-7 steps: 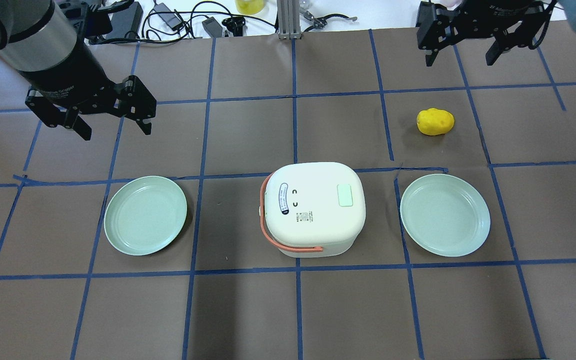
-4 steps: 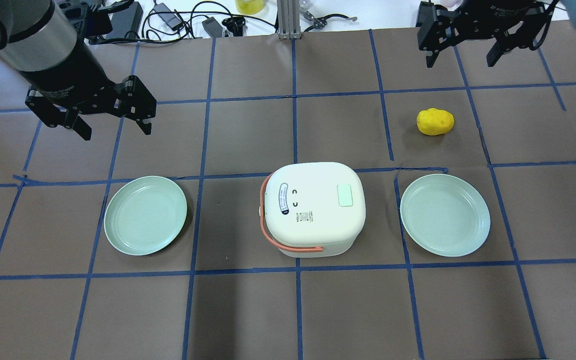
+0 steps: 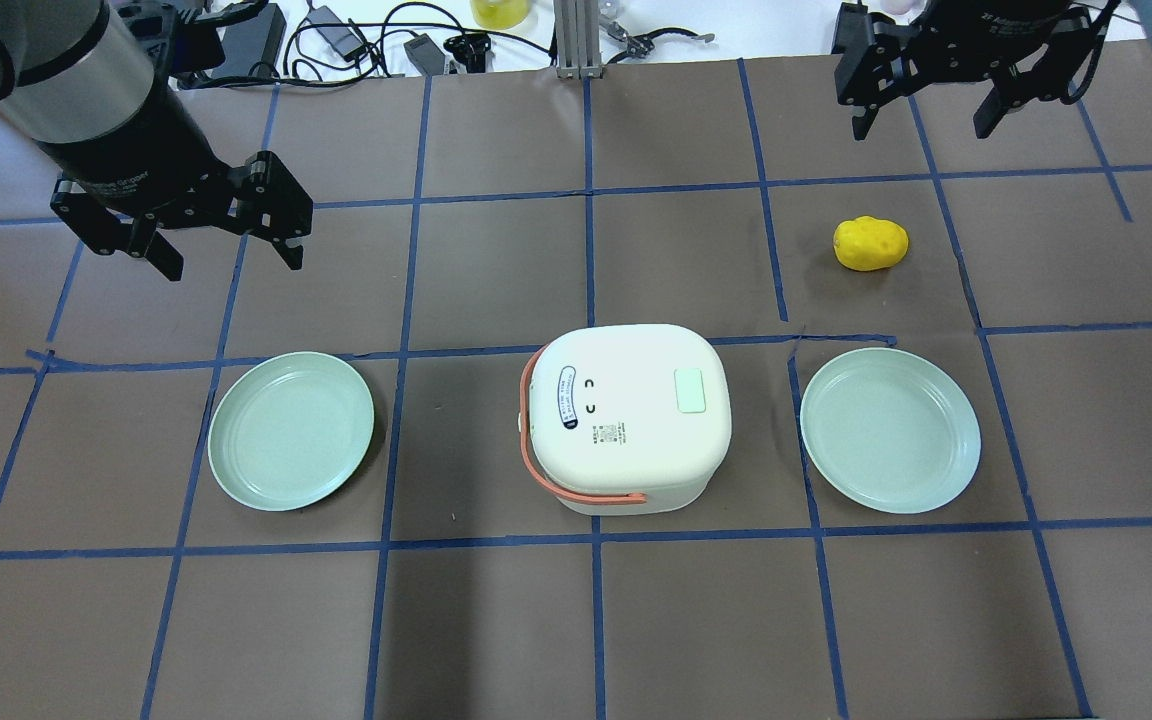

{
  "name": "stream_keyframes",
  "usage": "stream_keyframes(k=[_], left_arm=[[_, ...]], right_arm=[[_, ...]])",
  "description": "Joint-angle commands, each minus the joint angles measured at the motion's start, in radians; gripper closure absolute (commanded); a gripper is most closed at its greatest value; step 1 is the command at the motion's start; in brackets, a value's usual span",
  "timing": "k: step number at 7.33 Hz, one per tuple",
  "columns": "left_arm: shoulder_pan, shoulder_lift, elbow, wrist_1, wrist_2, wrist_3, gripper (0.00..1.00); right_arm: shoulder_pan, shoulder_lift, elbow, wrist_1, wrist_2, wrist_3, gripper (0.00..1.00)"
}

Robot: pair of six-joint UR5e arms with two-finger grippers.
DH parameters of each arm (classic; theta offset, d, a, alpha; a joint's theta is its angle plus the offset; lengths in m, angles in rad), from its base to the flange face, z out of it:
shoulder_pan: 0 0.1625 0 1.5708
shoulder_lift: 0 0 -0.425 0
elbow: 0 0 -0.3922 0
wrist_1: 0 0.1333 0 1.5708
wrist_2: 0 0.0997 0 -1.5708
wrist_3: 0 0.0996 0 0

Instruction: Press rice cooker button

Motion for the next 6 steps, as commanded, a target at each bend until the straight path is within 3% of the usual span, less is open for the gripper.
stream_keyframes(k=[1,2,3,4,6], left_arm=[[0.000,0.000,0.000,0.000,0.000,0.001,0.00],[0.000,0.000,0.000,0.000,0.000,0.001,0.00],[0.000,0.000,0.000,0.000,0.000,0.001,0.00],[0.000,0.000,0.000,0.000,0.000,0.001,0.00],[0.000,0.000,0.000,0.000,0.000,-0.001,0.00]], right_arm=[[0.000,-0.003,0.003,0.002,-0.001,0.000,0.21],[0.006,-0.007,0.006,0.022,0.001,0.000,0.61],[0.013,-0.012,0.006,0.075,0.006,0.003,0.77],[0.041,-0.012,0.029,0.102,0.069,0.037,0.80],[0.150,-0.012,0.113,0.082,0.079,0.179,0.91]])
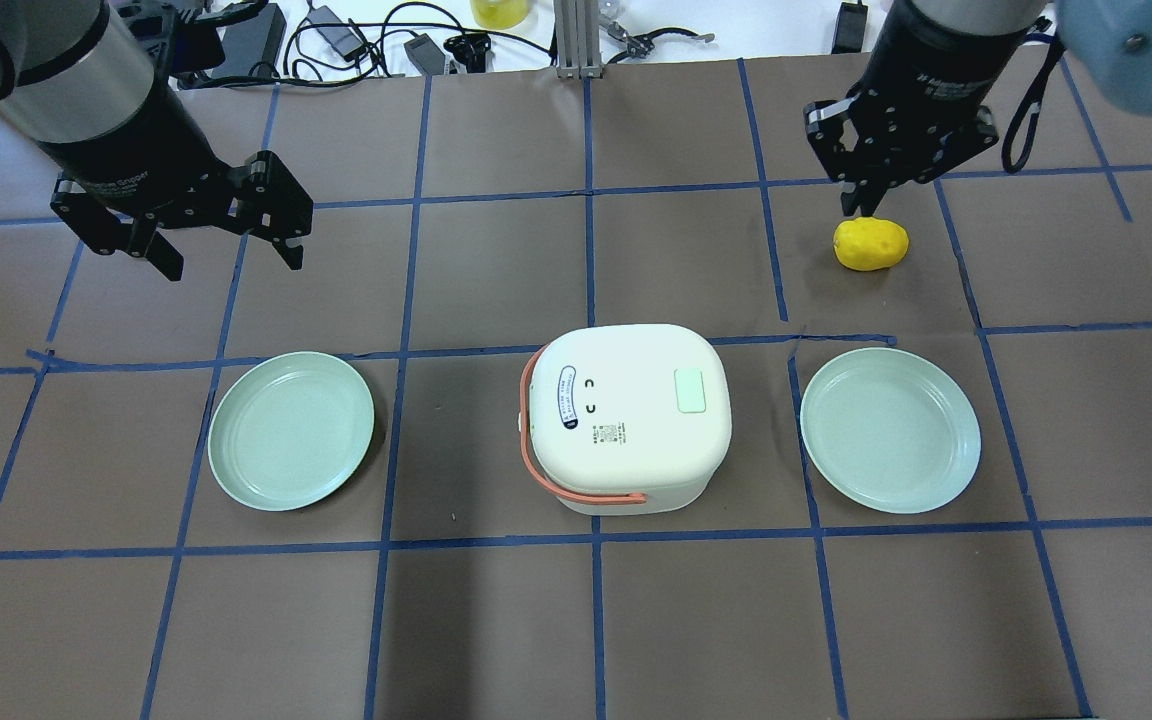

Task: Press rice cooker button
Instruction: 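Move the right gripper over the rice cooker's green button and lower it, then press down on the green button with the closed right gripper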

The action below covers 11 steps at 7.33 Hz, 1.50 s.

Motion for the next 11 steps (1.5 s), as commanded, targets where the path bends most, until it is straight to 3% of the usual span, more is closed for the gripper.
stream_keyframes(k=[1,5,7,11], left_arm=[[0.000,0.000,0.000,0.000,0.000,0.000,0.00],[0.000,0.000,0.000,0.000,0.000,-0.001,0.00],[0.000,0.000,0.000,0.000,0.000,0.000,0.00],[0.000,0.000,0.000,0.000,0.000,0.000,0.00]], right_arm=[[0.094,0.002,0.077,-0.032,0.011,0.153,0.94],[0.219,0.006,0.255,-0.232,0.009,0.276,0.96],[0.243,0.005,0.304,-0.244,0.011,0.278,0.96],[0.260,0.012,0.312,-0.241,-0.012,0.266,0.95]])
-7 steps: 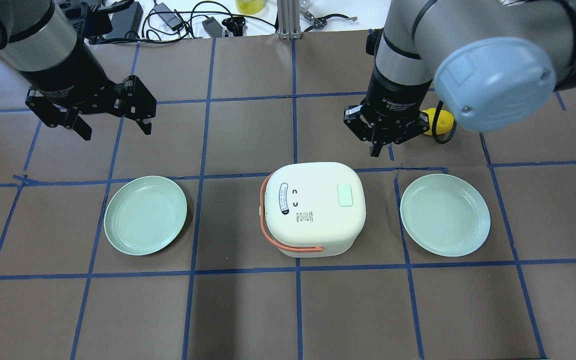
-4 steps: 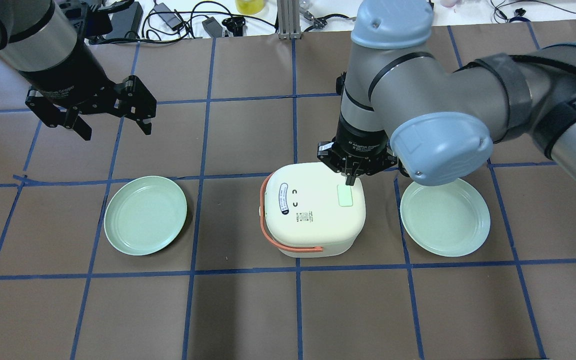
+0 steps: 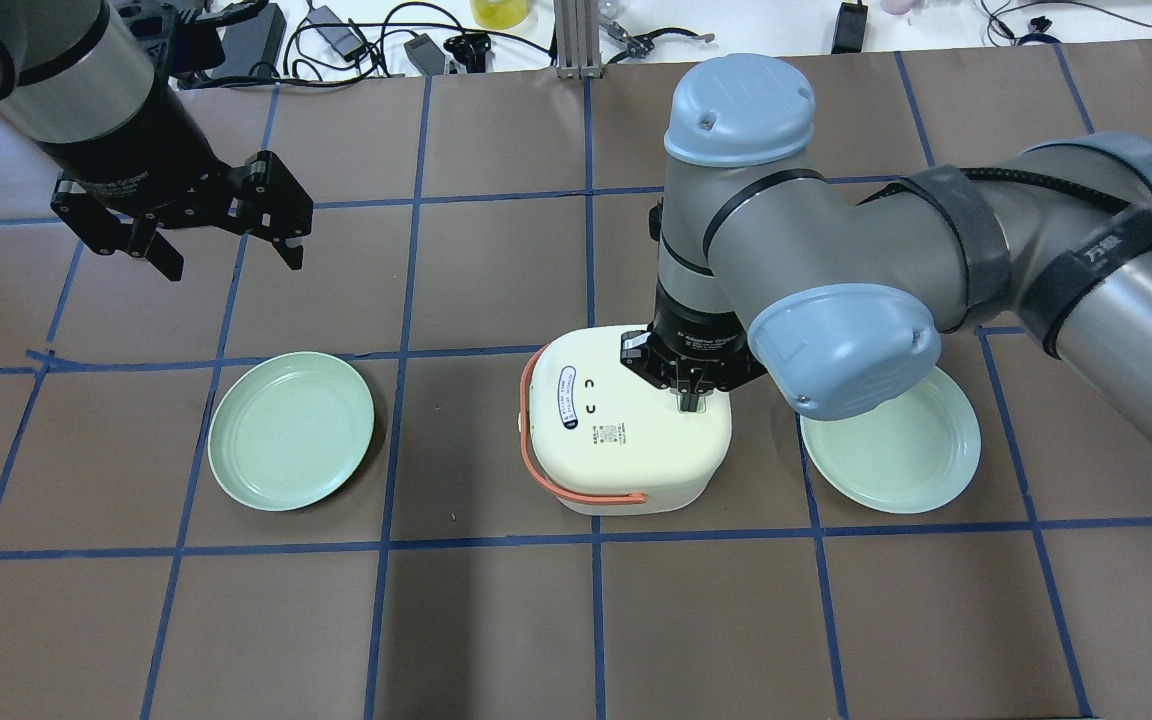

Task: Press rice cooker button
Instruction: 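Press down on the green button with the closed right gripper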

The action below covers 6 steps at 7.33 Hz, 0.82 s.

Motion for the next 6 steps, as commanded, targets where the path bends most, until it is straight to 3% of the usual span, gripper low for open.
stream_keyframes(k=[1,6], left_arm=[[0.000,0.000,0.000,0.000,0.000,0.001,0.00],[0.000,0.000,0.000,0.000,0.000,0.001,0.00]], right_arm=[[0.001,0.003,-0.003,-0.001,-0.006,-0.005,0.95],[-0.011,0.009,-0.008,-0.005,-0.001,-0.020,1.00]])
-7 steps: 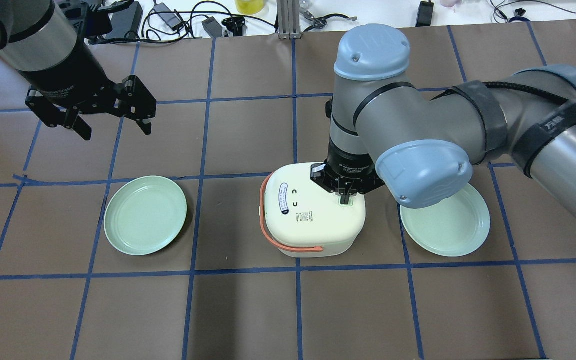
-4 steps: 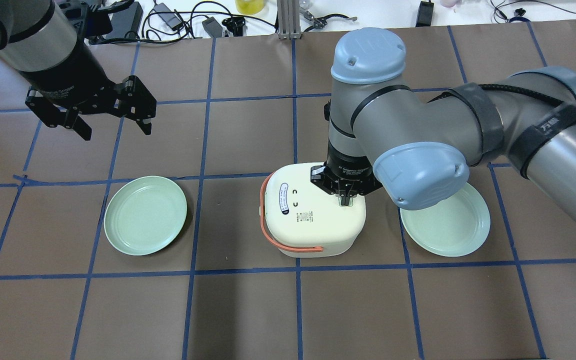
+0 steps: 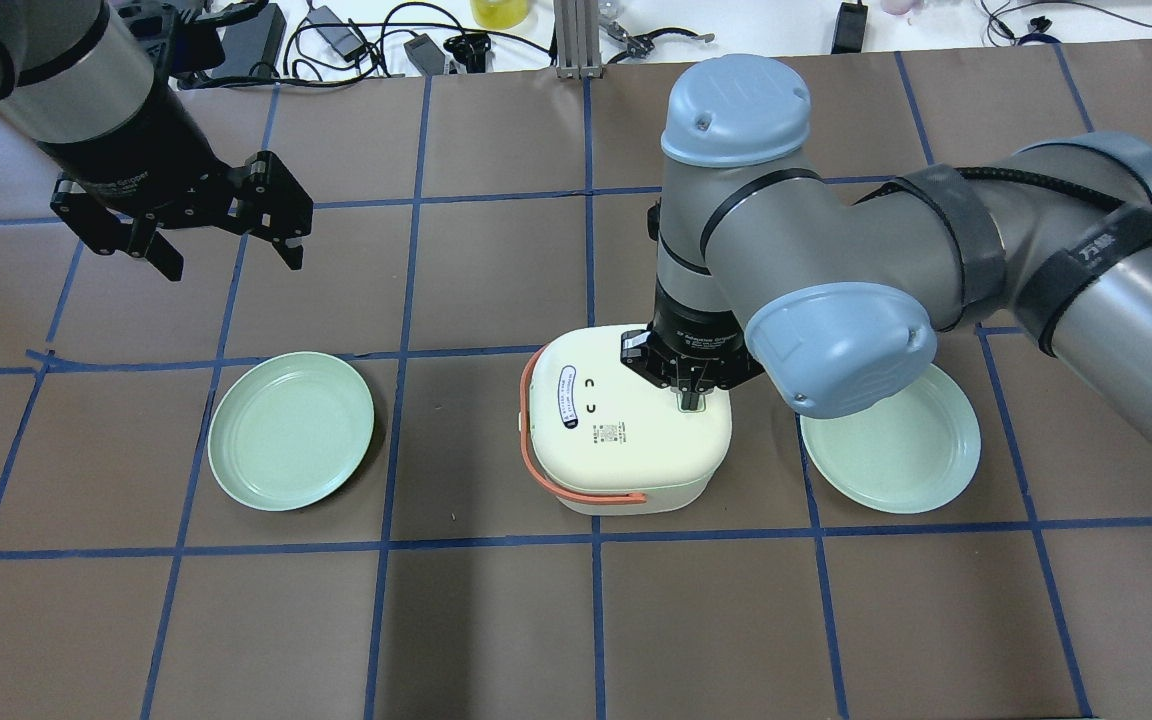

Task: Press rice cooker button
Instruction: 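Press down on the green button with the closed right gripper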

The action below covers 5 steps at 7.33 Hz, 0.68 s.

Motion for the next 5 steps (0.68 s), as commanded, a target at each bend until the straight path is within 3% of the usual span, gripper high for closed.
stream_keyframes(k=[1,5], left_arm=[[0.000,0.000,0.000,0.000,0.000,-0.002,0.00],[0.000,0.000,0.000,0.000,0.000,-0.002,0.00]], right_arm=[[-0.005,0.001,0.003,0.000,0.002,-0.008,1.00],[-0.004,0.015,0.001,-0.006,0.001,-0.005,0.98]])
